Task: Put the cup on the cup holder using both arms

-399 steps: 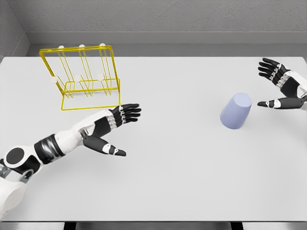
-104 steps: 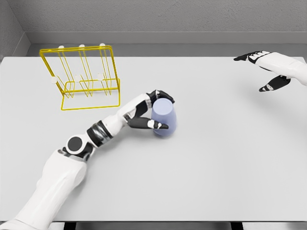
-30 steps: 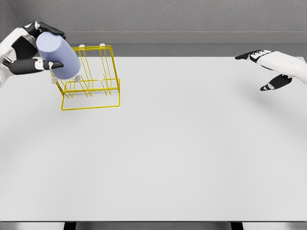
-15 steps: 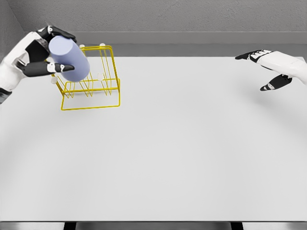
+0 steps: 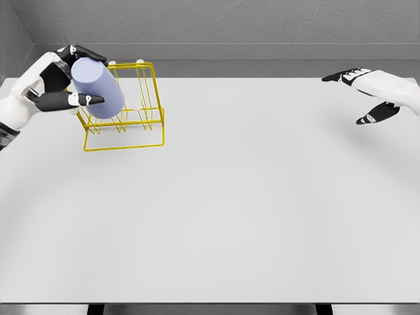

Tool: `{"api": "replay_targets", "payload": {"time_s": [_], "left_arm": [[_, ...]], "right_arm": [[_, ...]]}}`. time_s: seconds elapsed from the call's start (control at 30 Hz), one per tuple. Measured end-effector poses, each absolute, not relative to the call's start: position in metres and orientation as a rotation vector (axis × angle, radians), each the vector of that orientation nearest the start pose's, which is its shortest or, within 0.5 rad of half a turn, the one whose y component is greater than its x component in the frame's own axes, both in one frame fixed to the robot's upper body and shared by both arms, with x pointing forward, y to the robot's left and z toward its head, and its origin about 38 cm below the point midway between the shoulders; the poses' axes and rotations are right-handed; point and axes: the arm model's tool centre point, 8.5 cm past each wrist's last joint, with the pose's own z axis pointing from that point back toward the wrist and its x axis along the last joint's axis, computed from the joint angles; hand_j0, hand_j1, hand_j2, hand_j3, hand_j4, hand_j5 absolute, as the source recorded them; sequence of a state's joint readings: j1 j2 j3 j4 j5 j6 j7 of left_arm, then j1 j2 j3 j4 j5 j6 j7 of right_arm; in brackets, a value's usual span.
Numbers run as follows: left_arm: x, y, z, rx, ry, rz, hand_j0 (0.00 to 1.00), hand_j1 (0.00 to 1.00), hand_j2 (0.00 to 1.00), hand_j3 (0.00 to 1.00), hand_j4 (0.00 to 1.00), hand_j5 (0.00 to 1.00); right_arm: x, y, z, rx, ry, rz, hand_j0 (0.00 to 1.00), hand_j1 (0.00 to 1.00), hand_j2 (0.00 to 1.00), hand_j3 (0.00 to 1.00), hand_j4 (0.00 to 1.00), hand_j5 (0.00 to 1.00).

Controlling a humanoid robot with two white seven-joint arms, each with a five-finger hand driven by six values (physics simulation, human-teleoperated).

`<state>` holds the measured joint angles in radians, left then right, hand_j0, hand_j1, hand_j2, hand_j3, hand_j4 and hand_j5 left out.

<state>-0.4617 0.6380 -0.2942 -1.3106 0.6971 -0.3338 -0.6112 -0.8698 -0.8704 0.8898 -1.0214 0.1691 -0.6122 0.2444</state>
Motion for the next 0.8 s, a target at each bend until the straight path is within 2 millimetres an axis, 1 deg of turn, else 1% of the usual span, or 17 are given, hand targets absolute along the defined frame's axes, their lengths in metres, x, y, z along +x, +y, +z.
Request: {"api": "replay_targets", "payload": {"time_s": [0.03,0.07,0.13,0.2,0.47,0.57,0.6,0.7,0.73,0.8], "left_arm": [[0.448,0.344,0.224,-0.404,-1.867,-0.737,0.88,0.88,0.88,0.88,0.88,0.88],[0.448,0.344,0.224,-0.399,-1.867,-0.741,0.92,0.92,0.92,0.92,0.92,0.92],[0.449,0.345,0.225,-0.393,-1.870,-0.748,0.97,0.97,0.97,0.97,0.97,0.97],[0.448,0.346,0.226,-0.387,-1.871,-0.752,1.00,1.00,1.00,1.00,1.00,1.00],[0.447,0.348,0.229,-0.379,-1.877,-0.759,1.00,1.00,1.00,1.00,1.00,1.00],[0.445,0.347,0.228,-0.384,-1.878,-0.763,1.00,1.00,1.00,1.00,1.00,1.00],[0.444,0.345,0.231,-0.386,-1.889,-0.771,1.00,1.00,1.00,1.00,1.00,1.00],[0.438,0.346,0.244,-0.369,-1.963,-0.819,1.00,1.00,1.00,1.00,1.00,1.00],[0.434,0.347,0.242,-0.365,-1.978,-0.829,1.00,1.00,1.00,1.00,1.00,1.00],[0.421,0.349,0.232,-0.363,-1.994,-0.856,1.00,1.00,1.00,1.00,1.00,1.00]], "right_arm": [[0.486,-0.395,0.221,-0.510,-1.444,1.682,1.00,1.00,1.00,1.00,1.00,1.00],[0.486,-0.395,0.221,-0.510,-1.444,1.682,1.00,1.00,1.00,1.00,1.00,1.00],[0.486,-0.395,0.221,-0.510,-1.444,1.682,1.00,1.00,1.00,1.00,1.00,1.00],[0.486,-0.395,0.221,-0.510,-1.444,1.682,1.00,1.00,1.00,1.00,1.00,1.00],[0.486,-0.394,0.220,-0.509,-1.445,1.682,1.00,1.00,1.00,1.00,1.00,1.00],[0.486,-0.395,0.221,-0.510,-1.444,1.682,1.00,1.00,1.00,1.00,1.00,1.00],[0.486,-0.395,0.221,-0.510,-1.444,1.682,1.00,1.00,1.00,1.00,1.00,1.00],[0.486,-0.395,0.221,-0.510,-1.444,1.682,1.00,1.00,1.00,1.00,1.00,1.00],[0.486,-0.395,0.221,-0.510,-1.444,1.682,1.00,1.00,1.00,1.00,1.00,1.00],[0.486,-0.395,0.221,-0.510,-1.444,1.682,1.00,1.00,1.00,1.00,1.00,1.00]]}}
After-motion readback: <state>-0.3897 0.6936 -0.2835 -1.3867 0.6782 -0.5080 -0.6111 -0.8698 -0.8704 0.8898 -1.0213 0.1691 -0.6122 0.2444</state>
